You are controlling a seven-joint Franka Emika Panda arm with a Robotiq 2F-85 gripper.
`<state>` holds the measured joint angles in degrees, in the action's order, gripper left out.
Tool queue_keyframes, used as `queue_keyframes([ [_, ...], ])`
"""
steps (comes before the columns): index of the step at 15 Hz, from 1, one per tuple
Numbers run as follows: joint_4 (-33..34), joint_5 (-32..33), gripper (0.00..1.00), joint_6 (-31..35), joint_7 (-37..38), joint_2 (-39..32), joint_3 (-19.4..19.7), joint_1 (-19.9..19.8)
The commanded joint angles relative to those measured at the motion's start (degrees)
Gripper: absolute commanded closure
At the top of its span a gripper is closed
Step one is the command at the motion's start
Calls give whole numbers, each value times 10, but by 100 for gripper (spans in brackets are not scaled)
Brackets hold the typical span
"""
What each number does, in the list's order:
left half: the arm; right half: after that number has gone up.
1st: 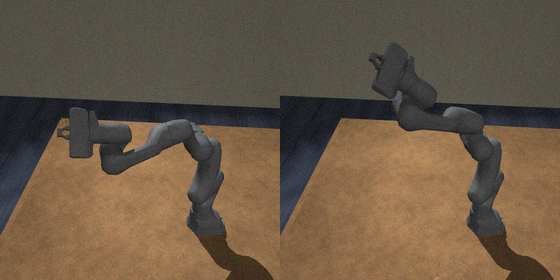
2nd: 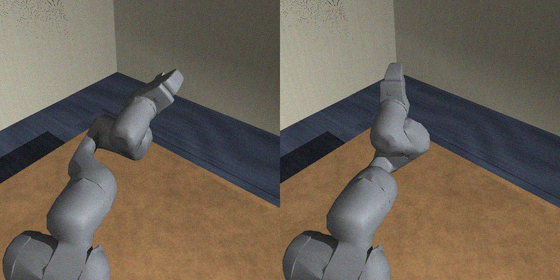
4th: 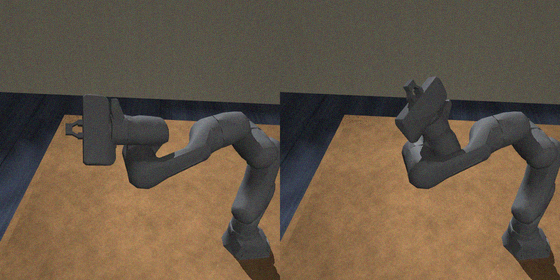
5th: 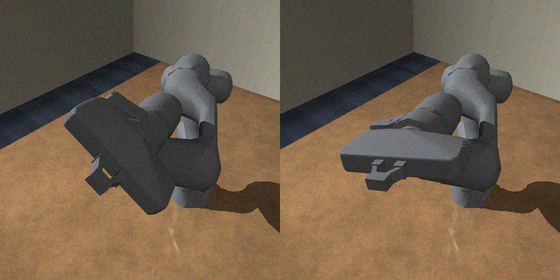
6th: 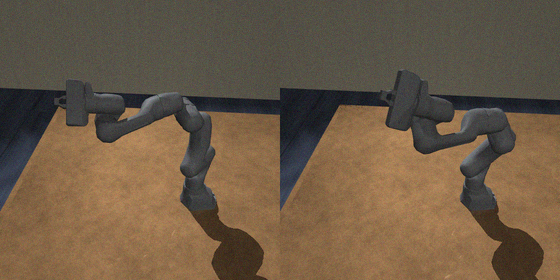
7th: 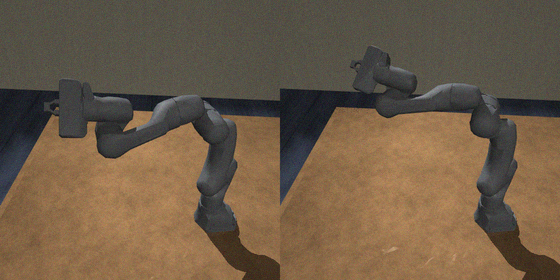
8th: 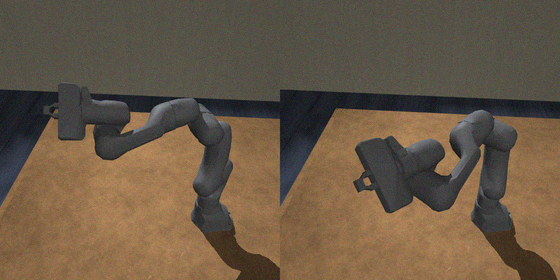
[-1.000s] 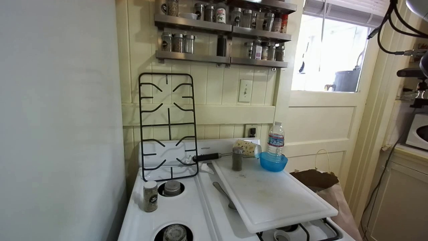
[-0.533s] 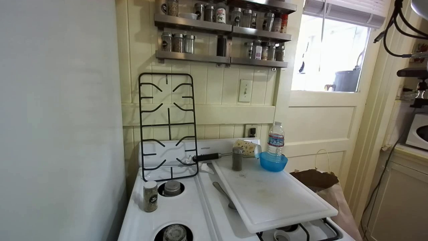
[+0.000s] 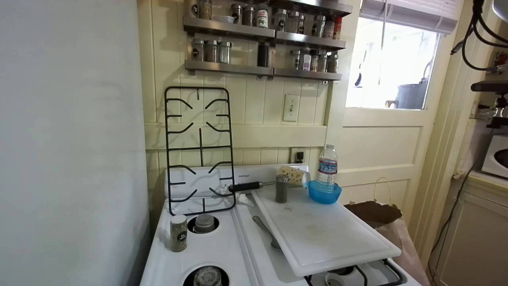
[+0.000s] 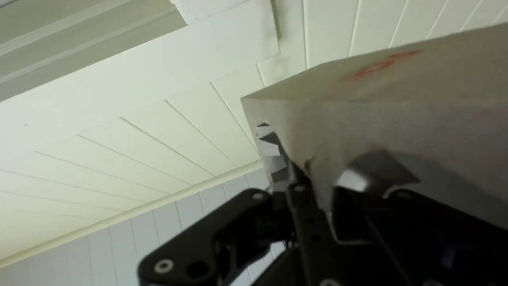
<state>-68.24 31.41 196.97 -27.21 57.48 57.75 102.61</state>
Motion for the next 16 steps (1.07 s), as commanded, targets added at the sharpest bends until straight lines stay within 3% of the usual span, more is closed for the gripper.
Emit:
queue_keyframes([
  [1,-32,2,56,-3,19,-5,0,-29],
  [8,-123,25,2,-2,13,9,-12,-93],
  [16,-225,77,0,11,7,28,-22,-185],
])
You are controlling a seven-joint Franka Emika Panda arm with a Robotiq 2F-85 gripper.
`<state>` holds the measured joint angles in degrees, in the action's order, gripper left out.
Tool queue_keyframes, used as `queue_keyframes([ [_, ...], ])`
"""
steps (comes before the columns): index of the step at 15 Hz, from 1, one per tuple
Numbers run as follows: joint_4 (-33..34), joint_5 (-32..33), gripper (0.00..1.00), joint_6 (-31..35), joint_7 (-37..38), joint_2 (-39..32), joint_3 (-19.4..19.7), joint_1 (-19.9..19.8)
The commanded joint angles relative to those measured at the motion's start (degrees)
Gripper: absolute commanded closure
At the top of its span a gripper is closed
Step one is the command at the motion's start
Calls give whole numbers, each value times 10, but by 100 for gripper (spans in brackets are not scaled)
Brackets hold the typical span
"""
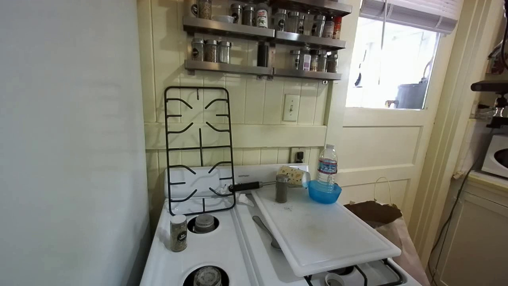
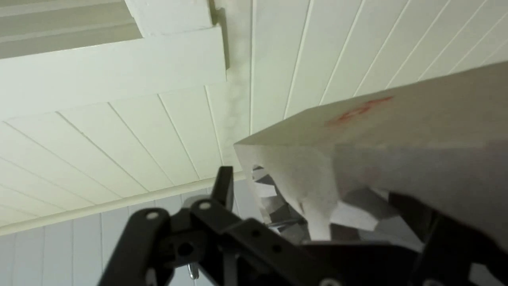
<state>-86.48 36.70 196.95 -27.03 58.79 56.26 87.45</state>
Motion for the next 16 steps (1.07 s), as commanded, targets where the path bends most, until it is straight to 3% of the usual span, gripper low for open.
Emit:
queue_keyframes([
  [1,-47,22,0,10,8,10,-6,-47],
  [7,-36,-5,0,22,21,-23,-23,-90],
  [12,4,-24,0,72,9,-110,21,-149],
  [15,24,-1,0,148,4,-152,57,-154],
  [16,26,-14,0,164,-40,-150,56,-142],
])
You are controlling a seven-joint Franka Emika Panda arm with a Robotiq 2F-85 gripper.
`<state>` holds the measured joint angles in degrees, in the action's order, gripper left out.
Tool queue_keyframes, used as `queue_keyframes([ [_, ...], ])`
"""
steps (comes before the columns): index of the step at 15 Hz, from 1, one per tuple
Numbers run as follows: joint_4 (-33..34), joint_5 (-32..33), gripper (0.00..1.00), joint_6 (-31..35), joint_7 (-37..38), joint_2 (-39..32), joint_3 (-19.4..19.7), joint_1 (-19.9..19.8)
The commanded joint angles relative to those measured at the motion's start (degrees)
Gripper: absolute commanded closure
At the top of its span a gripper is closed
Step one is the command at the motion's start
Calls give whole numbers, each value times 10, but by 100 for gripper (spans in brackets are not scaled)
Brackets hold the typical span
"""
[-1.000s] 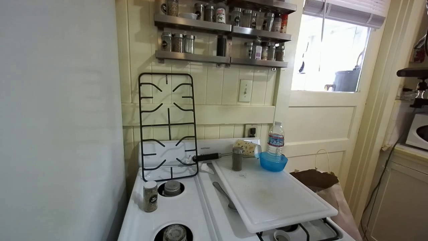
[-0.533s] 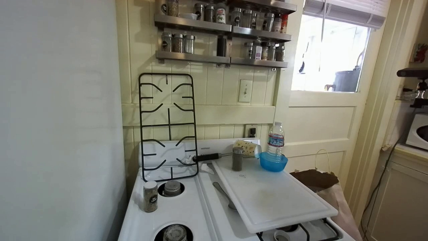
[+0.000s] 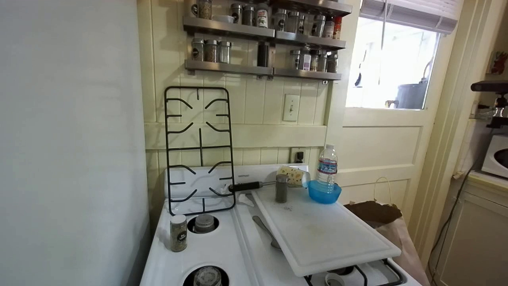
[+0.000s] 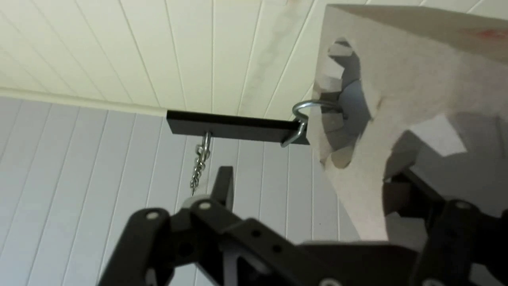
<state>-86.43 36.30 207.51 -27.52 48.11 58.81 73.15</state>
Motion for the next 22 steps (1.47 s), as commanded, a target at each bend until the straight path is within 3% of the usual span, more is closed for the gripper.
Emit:
queue_keyframes([
  [1,29,-9,0,73,-47,-57,40,-2],
  [5,30,-17,0,50,-69,-86,42,-28],
  [8,70,-3,0,85,-111,-111,69,-9],
  [10,91,9,0,62,-126,-125,76,-15],
  [14,98,95,0,-70,-120,-111,44,-42],
  [17,97,167,0,-208,-144,-71,-8,-45],
  [22,128,152,0,-384,-220,-81,-8,-47],
])
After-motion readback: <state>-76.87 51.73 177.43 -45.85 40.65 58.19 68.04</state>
